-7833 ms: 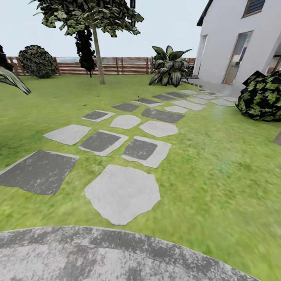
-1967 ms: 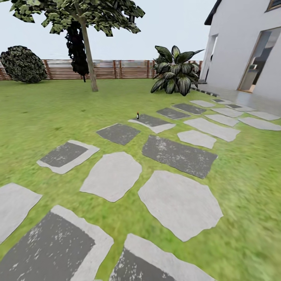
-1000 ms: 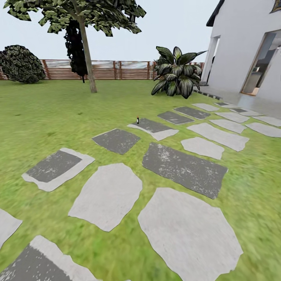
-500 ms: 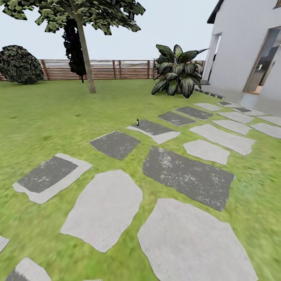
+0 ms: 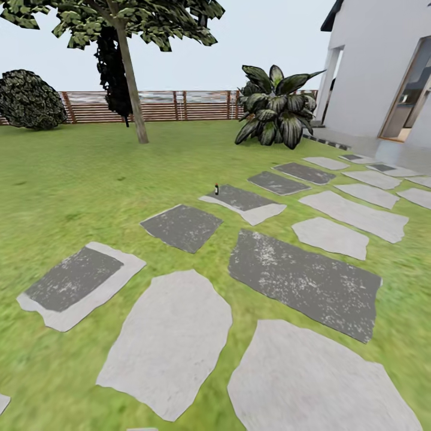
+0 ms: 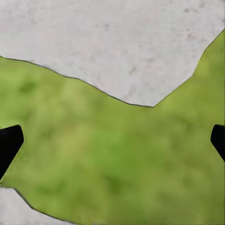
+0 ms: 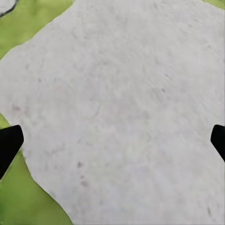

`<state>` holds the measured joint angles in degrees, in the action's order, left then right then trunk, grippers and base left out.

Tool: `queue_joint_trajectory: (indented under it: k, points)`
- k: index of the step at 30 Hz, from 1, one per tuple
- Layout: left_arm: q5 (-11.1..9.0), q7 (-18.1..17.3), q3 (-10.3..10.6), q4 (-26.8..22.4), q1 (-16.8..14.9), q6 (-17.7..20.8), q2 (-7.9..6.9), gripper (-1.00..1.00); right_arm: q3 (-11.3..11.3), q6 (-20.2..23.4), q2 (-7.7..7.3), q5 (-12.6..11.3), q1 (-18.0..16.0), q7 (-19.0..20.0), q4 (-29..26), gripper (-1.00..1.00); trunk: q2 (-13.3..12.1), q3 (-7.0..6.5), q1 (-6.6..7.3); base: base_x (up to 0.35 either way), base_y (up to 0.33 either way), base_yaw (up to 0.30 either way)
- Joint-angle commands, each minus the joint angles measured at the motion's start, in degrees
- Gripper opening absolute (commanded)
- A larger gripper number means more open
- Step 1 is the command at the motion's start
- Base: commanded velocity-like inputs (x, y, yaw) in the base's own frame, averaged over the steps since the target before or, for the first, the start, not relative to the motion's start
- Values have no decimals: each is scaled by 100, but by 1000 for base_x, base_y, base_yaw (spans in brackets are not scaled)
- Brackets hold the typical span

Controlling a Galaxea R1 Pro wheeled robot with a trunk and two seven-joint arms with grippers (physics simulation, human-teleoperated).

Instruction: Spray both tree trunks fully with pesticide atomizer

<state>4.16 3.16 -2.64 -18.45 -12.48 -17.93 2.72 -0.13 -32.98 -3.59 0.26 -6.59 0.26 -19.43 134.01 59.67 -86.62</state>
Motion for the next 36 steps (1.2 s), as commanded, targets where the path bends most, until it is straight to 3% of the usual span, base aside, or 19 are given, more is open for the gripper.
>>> queue_joint_trajectory:
  k: [1,36]
  points:
    - [-1,0,0,0,0,0,0,100,0,1,-1,0,0,0,0,100,0,0,0,291,211,0]
    - [4,0,5,1,0,0,0,100,4,-4,-2,0,0,-17,1,100,0,0,0,332,81,0]
